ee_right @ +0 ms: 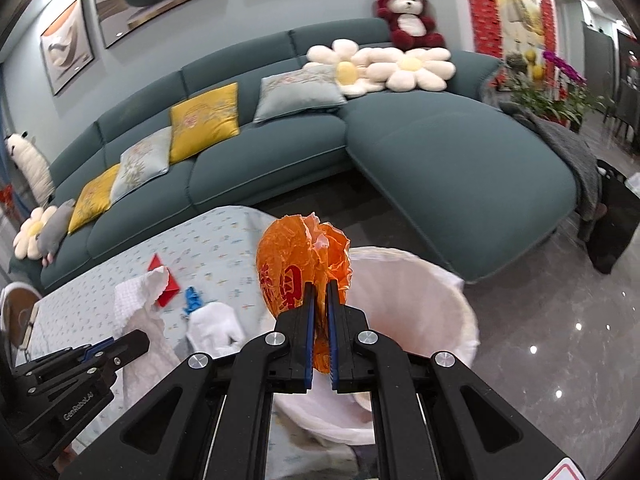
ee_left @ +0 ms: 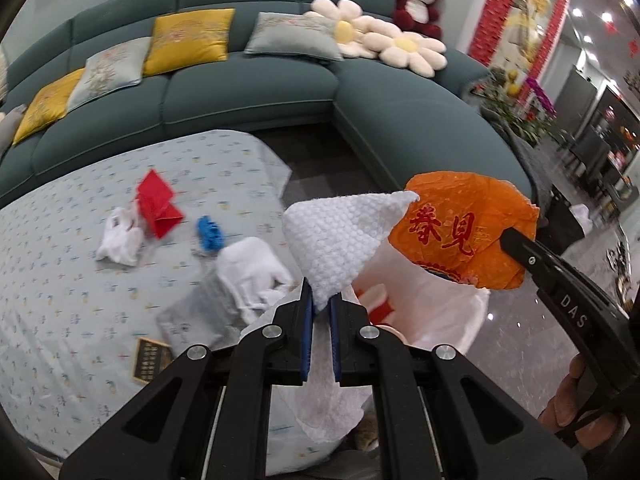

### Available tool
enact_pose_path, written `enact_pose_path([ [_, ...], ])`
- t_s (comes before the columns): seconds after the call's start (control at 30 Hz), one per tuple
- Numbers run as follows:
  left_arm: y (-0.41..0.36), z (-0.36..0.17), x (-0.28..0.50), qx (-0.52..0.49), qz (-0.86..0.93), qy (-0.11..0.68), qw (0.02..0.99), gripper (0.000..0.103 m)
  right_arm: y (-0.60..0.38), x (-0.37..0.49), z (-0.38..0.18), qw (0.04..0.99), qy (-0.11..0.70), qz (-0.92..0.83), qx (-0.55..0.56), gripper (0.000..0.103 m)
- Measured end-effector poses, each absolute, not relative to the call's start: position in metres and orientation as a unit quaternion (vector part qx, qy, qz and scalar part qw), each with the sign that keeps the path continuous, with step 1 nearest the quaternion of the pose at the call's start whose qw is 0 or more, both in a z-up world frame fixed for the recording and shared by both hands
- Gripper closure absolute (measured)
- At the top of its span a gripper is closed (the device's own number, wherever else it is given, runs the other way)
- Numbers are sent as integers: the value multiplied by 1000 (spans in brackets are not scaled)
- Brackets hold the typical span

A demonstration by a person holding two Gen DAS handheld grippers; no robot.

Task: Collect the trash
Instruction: 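Carry the orange bag and tissue over the wastebasket and open both grippers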

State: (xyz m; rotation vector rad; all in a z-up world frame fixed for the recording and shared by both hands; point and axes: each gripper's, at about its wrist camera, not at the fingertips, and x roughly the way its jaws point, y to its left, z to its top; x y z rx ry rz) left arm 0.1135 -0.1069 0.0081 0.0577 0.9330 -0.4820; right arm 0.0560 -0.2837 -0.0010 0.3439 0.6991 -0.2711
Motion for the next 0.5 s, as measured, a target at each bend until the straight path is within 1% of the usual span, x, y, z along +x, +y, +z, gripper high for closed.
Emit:
enact_pose_path([
  [0.5,-174,-8,110,39,-284,470,835,95,-336,32,-21,902,343,-173,196,97],
])
